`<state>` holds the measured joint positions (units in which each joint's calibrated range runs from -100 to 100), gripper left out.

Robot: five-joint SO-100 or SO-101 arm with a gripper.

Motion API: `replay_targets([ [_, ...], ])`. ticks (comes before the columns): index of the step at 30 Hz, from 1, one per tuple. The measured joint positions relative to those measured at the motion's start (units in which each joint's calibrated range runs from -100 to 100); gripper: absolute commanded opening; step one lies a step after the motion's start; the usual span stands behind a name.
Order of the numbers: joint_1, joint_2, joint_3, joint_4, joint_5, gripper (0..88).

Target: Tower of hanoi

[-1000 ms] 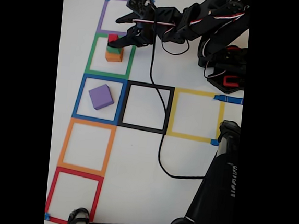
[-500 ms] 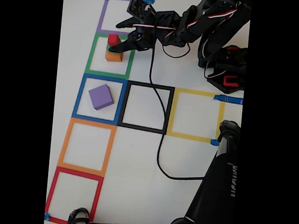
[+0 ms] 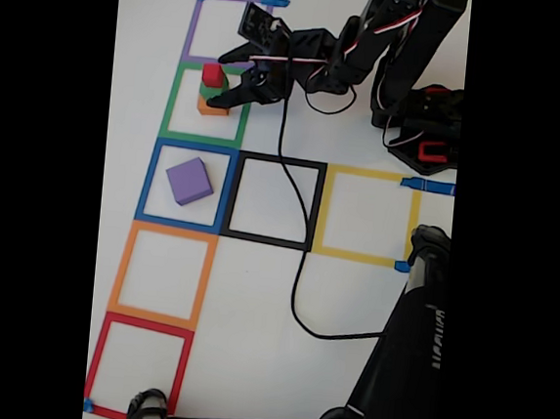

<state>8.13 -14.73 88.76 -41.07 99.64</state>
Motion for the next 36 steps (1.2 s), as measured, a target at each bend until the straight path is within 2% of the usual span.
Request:
replay_targets([
  [9,-0.23,3.8,-4.07,0.0,0.0,19.5],
  [18,-0.35,4.05,-4.16,0.0,0.0,10.2],
  [36,-1.64,4.05,-4.16,0.0,0.0,2.7],
])
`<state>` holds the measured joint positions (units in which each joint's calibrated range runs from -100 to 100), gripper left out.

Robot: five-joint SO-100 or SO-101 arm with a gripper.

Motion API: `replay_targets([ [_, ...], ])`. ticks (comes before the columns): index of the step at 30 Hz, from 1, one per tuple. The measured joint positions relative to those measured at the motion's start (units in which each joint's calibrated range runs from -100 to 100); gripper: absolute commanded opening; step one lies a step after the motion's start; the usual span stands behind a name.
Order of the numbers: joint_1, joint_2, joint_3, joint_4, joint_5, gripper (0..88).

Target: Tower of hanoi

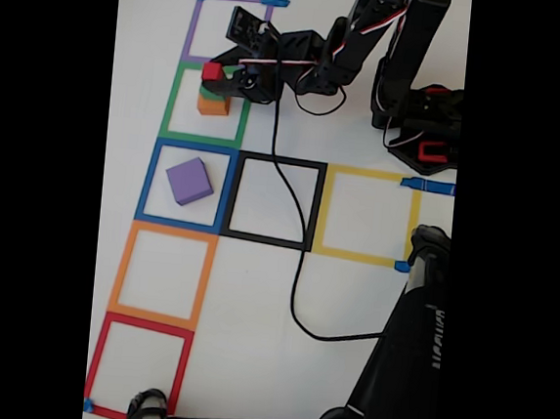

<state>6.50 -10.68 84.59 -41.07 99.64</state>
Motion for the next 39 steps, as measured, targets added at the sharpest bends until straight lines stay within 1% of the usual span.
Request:
replay_targets([
  [8,-0.94,-0.84,0.0,0.56,0.0,3.0],
  [10,-1.52,-3.55,0.0,2.98,0.0,2.9],
  [13,-1.87,-10.38,-0.89,10.88,0.0,2.9],
  [18,-3.16,-24.57,-4.16,30.23,0.0,2.9],
  [23,-3.16,-38.75,-10.27,54.33,0.36,2.7],
  [26,-5.15,-44.49,-17.44,70.05,0.36,2.6],
  [32,-9.01,-46.6,-39.66,100.12,0.18,2.7],
  [36,-12.99,-45.34,-56.84,116.73,0.36,2.6],
  [39,-16.5,-42.63,-69.77,126.96,0.36,2.6],
])
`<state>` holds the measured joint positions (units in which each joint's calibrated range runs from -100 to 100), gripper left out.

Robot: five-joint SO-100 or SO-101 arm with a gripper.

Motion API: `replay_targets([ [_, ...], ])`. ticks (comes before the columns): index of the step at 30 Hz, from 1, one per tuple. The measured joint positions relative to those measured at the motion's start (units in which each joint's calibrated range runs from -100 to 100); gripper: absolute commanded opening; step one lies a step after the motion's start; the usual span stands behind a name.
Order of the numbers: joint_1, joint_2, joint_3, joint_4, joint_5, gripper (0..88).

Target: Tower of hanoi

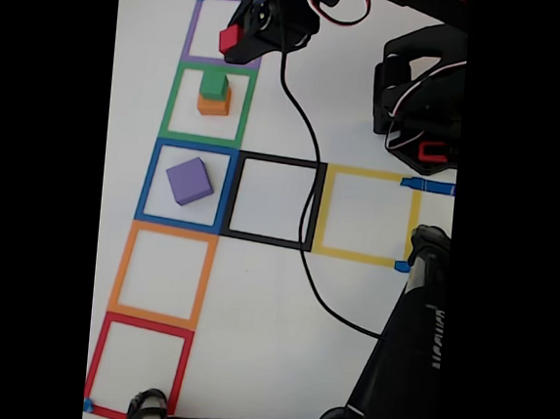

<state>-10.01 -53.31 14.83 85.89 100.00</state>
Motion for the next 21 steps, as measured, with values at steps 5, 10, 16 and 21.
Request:
replay_targets([
  [5,-5.85,3.12,-16.38,9.83,0.0,2.6],
  [10,-9.36,3.29,-20.81,12.82,0.0,2.6],
  [16,-12.05,1.6,-12.93,8.3,0.0,2.7],
  [21,-12.99,-1.69,5.75,-7.17,0.0,2.7],
])
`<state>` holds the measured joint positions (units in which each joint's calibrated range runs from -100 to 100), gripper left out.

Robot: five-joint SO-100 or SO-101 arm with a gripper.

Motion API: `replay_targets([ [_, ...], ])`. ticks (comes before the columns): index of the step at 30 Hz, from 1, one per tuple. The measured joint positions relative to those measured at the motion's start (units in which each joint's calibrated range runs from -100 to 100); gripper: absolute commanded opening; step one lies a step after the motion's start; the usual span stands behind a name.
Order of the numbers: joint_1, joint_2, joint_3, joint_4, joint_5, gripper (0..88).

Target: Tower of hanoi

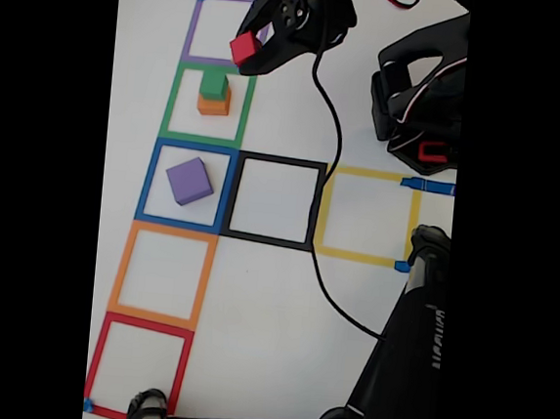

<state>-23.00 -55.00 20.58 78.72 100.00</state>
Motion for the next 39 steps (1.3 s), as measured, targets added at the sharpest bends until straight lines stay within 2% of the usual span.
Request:
replay_targets([
  [5,-1.05,-1.44,21.87,-20.31,0.0,2.7],
  [12,-2.34,5.15,48.96,-57.8,-0.36,2.9],
  [19,-4.56,19.42,58.34,-88.03,-0.36,3.0],
  [31,-4.92,43.9,57.72,-114.79,-0.36,3.0],
  [39,-5.03,54.28,52.86,-120.52,-0.36,3.2],
])
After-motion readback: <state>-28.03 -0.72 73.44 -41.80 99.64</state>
